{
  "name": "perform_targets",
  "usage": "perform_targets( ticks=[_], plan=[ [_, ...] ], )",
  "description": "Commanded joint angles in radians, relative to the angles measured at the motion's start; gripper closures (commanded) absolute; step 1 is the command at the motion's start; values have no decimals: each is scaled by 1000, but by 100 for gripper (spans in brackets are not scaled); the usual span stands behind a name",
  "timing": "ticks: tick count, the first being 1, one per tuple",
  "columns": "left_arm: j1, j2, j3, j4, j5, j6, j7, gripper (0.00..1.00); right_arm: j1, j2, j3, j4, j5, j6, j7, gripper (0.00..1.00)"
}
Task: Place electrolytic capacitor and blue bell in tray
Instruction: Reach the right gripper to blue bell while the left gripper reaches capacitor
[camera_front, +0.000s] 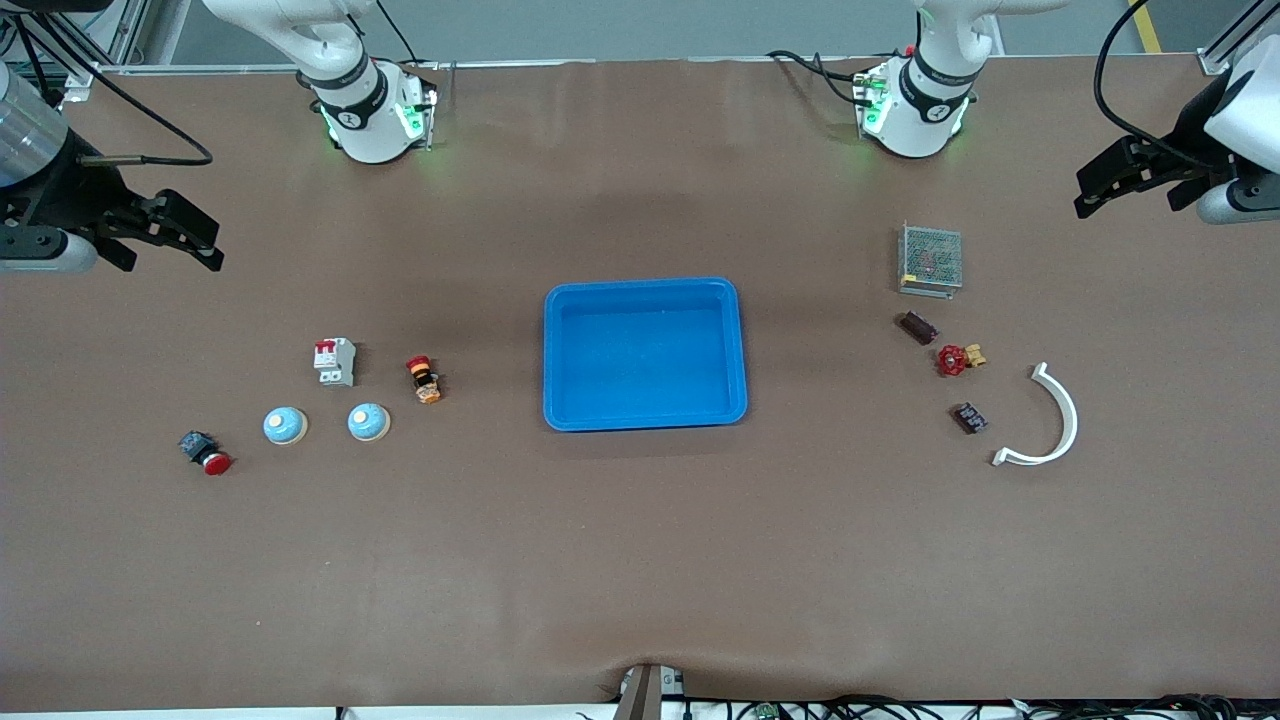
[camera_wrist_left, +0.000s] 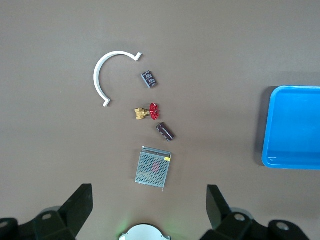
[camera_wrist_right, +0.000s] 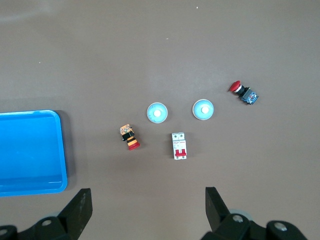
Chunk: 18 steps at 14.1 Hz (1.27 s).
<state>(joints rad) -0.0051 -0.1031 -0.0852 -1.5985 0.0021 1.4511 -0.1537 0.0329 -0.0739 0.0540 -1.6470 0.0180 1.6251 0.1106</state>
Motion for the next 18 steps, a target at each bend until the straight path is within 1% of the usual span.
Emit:
perform_targets(
  ticks=[1,4,7,9,11,13,14,15,18],
  plan=[
    [-3,8,2,23,-1,-14,-7,0,-14,-32,7,-42,2,21,-3,0],
    [-3,10,4,25,1,-14,-6,0,-14,-32,6,-59,2,42,-3,0],
    [0,26,4,17,7,-12,-1,0,-33,-29,3,-102,2,94,-3,0],
    [-1,46,4,3,7,-14,-12,0,-59,-26,3,-163,-1,198,-28,0],
    [0,63,4,-33,7,-2,-18,0,-106,-15,3,-239,0,322,-113,0],
    [-1,71,1,-95,7,32,-53,0,-120,3,3,-360,-1,459,-124,0],
    [-1,68,-1,-138,7,72,-75,0,-122,23,1,-410,-9,519,-120,0],
    [-1,65,-1,-182,7,112,-78,0,-122,60,1,-430,-12,541,-112,0],
    [-1,62,-2,-286,6,208,-99,0,-145,187,1,-425,-15,567,-109,0]
  ],
)
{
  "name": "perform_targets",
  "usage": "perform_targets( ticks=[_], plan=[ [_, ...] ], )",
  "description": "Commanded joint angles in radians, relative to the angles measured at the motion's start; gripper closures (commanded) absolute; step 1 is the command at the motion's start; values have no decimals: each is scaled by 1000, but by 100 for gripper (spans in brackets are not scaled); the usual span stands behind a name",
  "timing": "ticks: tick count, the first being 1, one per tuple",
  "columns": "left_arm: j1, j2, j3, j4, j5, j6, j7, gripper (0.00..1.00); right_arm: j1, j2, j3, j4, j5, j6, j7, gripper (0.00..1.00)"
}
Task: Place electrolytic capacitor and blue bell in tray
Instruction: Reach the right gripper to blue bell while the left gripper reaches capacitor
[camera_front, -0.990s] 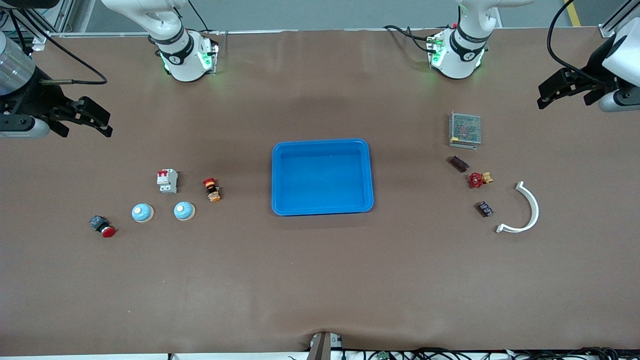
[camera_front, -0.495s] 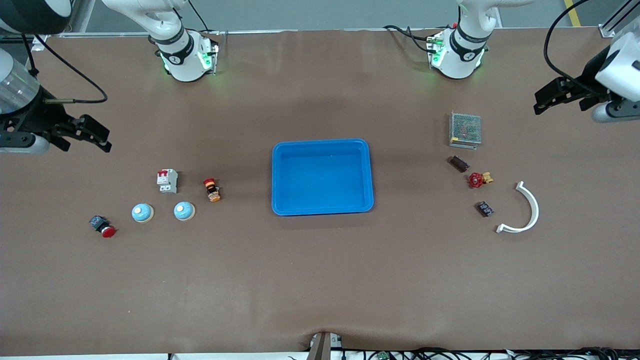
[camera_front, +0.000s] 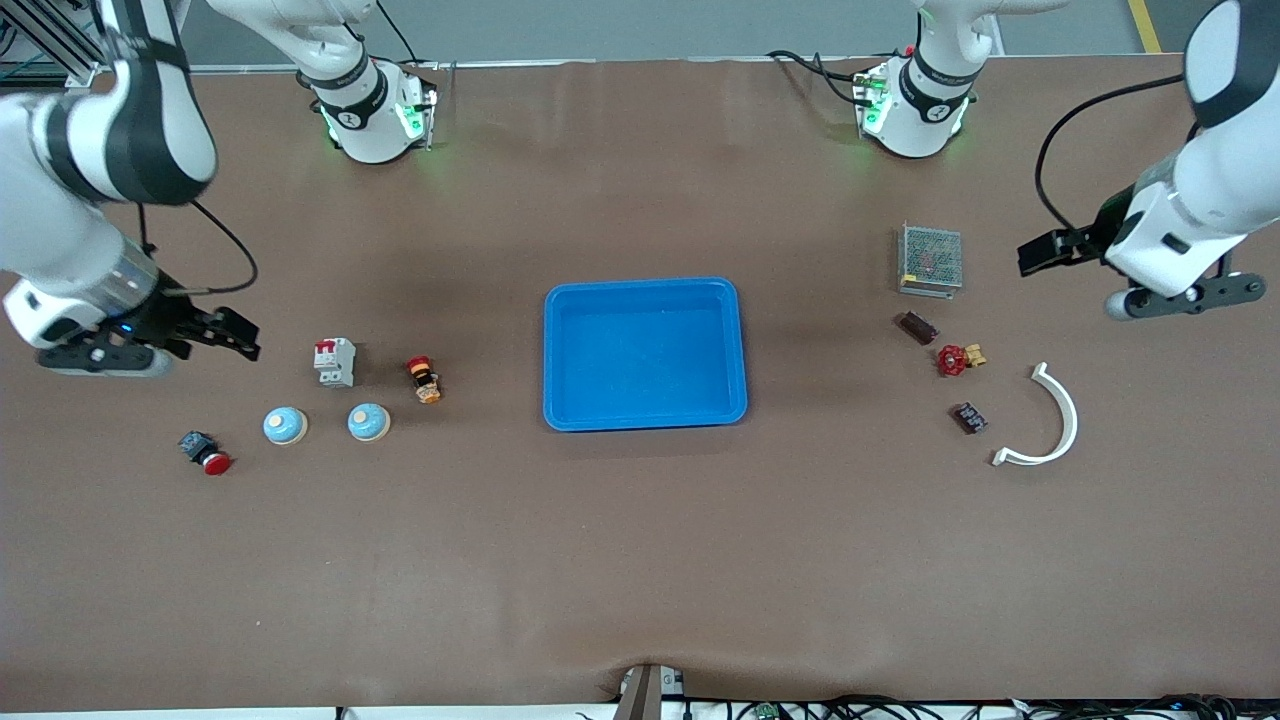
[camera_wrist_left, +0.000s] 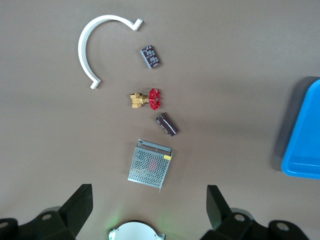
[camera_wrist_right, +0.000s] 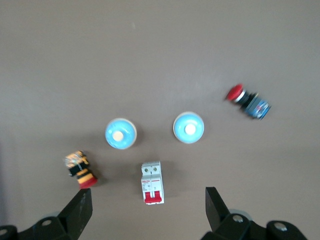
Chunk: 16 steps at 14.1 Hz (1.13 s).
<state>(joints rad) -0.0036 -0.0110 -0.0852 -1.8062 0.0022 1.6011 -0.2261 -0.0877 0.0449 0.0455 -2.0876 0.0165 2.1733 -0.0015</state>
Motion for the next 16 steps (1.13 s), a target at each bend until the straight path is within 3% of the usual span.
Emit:
perform_targets(
  ticks=[1,5,10,16],
  plan=[
    [-3,-30,-4,-116,6,91,-47,0,-24,104,10,14,-15,46,3,0],
    [-7,-82,-16,-362,4,334,-88,0,-47,237,7,23,-33,157,2,0],
    [-1,-55,-28,-556,4,600,-130,0,-79,377,5,109,-95,184,2,0],
    [28,78,-30,-607,2,732,-235,0,-93,463,5,110,-98,308,-3,0]
  ],
)
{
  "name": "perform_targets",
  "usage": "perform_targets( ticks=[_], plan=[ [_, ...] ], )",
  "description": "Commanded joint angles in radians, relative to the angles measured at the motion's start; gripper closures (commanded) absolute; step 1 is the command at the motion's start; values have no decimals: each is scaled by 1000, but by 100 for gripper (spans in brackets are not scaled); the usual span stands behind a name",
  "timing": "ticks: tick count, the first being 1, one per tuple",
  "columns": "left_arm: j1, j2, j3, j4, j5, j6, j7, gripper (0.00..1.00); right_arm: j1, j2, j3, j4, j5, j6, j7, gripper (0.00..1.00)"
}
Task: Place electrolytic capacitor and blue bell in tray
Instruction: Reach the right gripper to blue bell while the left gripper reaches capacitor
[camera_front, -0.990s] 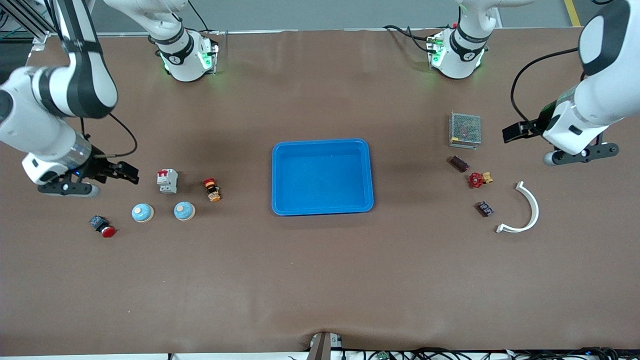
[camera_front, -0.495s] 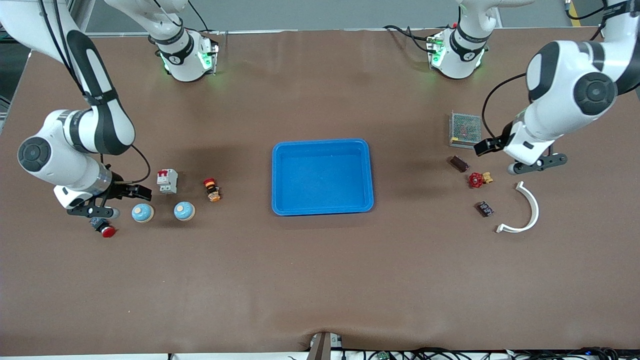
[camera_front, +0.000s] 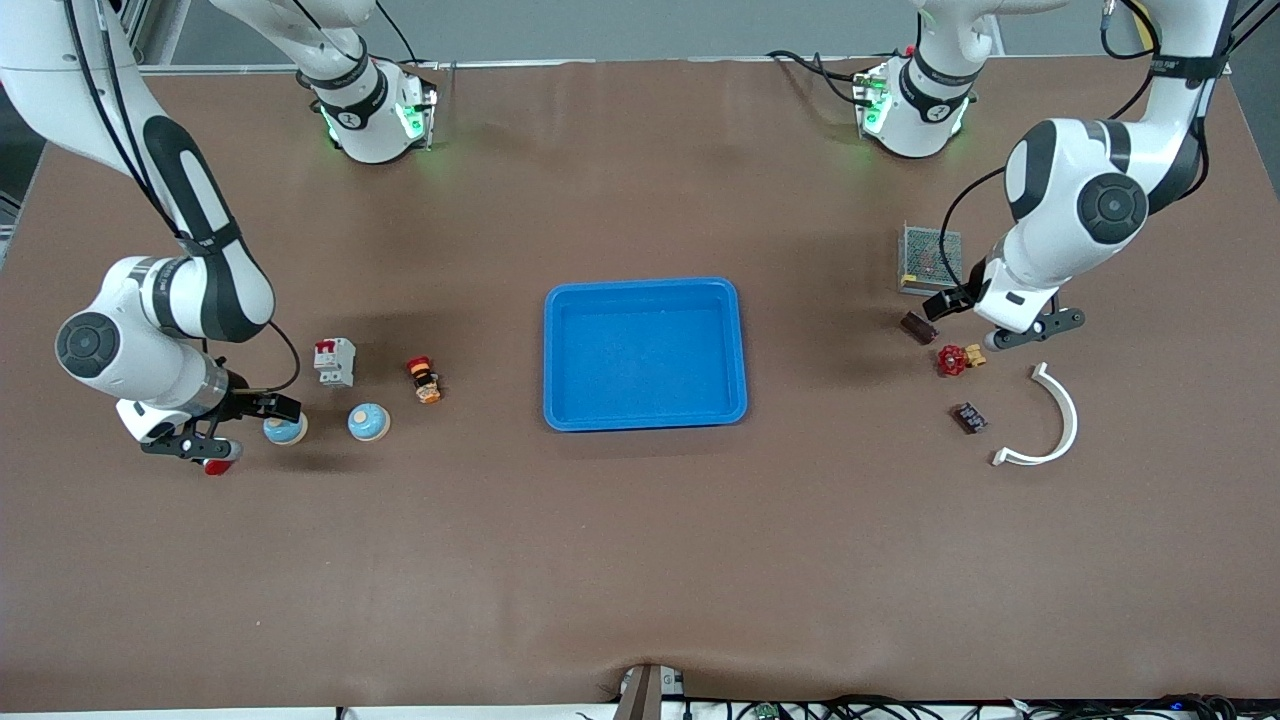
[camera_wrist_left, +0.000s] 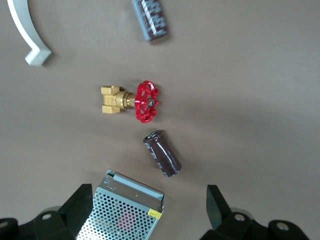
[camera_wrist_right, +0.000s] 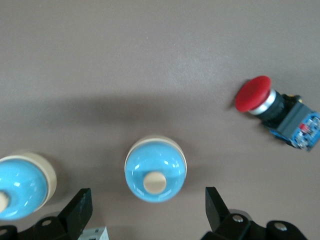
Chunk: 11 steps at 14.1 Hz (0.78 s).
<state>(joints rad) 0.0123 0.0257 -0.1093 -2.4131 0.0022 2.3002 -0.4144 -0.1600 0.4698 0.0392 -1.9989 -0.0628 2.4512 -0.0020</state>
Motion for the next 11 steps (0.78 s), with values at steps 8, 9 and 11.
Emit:
perform_targets(
  ticks=[8,9,11],
  plan=[
    [58,192,-9,5,-10,168,-256,6,-26,99,11,28,-19,89,-4,0],
    [58,204,-10,6,-11,176,-268,8,-27,107,11,28,-19,92,-4,0],
    [55,224,-13,8,-30,194,-297,17,-32,110,11,23,-19,85,-12,47]
  ],
)
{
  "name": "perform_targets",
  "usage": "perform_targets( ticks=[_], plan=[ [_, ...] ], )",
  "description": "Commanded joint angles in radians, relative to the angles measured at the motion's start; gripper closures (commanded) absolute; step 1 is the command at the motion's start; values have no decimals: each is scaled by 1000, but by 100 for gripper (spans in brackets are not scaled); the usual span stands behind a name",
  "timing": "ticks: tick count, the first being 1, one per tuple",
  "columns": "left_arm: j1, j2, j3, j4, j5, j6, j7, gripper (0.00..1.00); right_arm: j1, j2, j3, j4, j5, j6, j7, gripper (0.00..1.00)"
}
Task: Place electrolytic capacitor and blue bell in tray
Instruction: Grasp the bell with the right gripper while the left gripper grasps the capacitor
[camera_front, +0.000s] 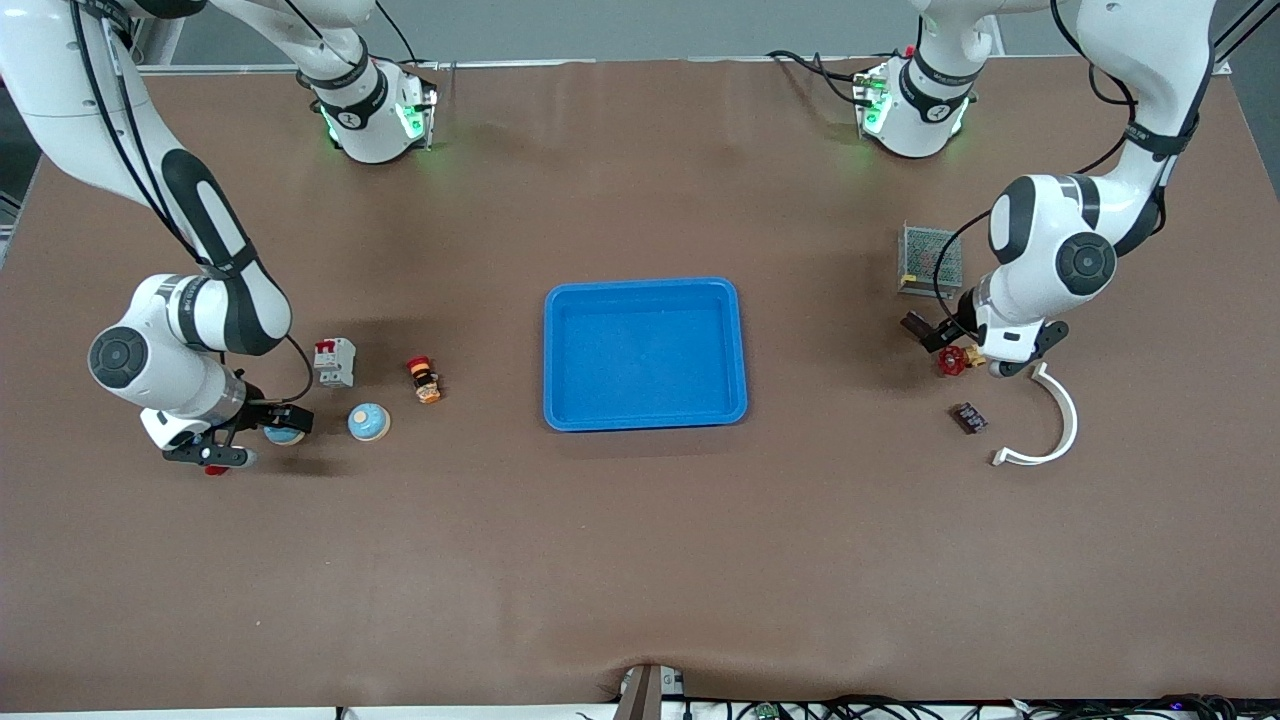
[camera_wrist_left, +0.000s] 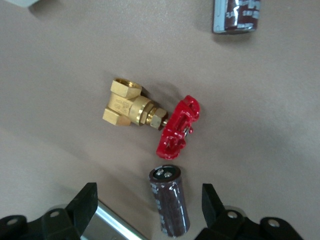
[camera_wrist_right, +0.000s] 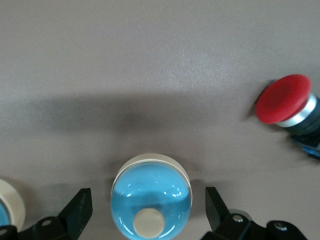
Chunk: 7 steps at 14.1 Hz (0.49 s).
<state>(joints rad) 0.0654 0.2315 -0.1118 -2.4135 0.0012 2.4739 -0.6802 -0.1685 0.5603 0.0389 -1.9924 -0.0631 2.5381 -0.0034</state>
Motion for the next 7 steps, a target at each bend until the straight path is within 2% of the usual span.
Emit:
perform_targets(
  ticks=[1,4,6,7],
  plan=[
    [-4,23,-12,10,-49,20,-47,20,-26,18,13,12,-17,-10,-7,98],
    [-7,40,-29,8,-63,20,-64,24,-25,16,13,6,-17,-12,-9,100],
    [-7,55,-31,10,-63,22,-64,40,-22,1,13,12,-17,-44,-7,100],
    [-7,60,-31,11,-63,23,-64,43,-20,-26,16,23,-15,-99,-6,100]
  ],
)
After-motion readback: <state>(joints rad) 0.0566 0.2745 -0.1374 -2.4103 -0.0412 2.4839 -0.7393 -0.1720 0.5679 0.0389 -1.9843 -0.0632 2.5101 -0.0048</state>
